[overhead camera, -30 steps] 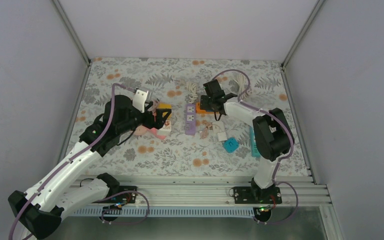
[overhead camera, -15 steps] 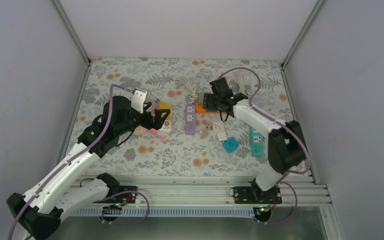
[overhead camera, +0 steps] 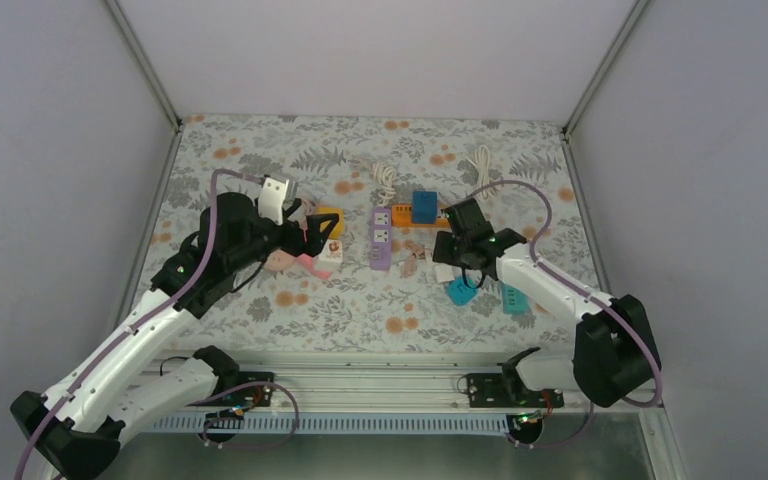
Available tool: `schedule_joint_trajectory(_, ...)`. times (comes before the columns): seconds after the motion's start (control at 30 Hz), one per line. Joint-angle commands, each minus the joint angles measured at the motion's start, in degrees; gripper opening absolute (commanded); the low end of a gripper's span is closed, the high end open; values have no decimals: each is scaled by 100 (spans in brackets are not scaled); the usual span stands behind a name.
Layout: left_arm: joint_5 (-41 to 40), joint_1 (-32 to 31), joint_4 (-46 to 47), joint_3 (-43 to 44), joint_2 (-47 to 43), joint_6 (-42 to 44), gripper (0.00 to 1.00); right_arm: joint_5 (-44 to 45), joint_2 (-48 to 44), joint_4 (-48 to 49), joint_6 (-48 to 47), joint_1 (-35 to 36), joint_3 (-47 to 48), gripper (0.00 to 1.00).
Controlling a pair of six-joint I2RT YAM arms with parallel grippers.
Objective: Insert the plug
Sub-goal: Pick up the plug from the center of the board.
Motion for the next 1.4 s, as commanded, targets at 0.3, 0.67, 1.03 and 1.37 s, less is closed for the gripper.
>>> schedule_joint_trajectory(0.3, 89, -10, 134, -83, -43, 7, 100, -267, 909, 274, 50, -30, -371, 56)
schedule_joint_trajectory(0.67, 63, -15, 95, -80, -127, 7, 100, 97, 1321, 320, -14, -30, -220, 47)
schedule_joint_trajectory(1.03, 58, -10, 82, -80, -150, 7, 100, 143, 861, 216, -65, 4, -74, 32)
schedule_joint_trajectory(1.37, 117, -12, 192, -31, -112, -91, 100, -772, -423, 691, -548, 75, 207, 34)
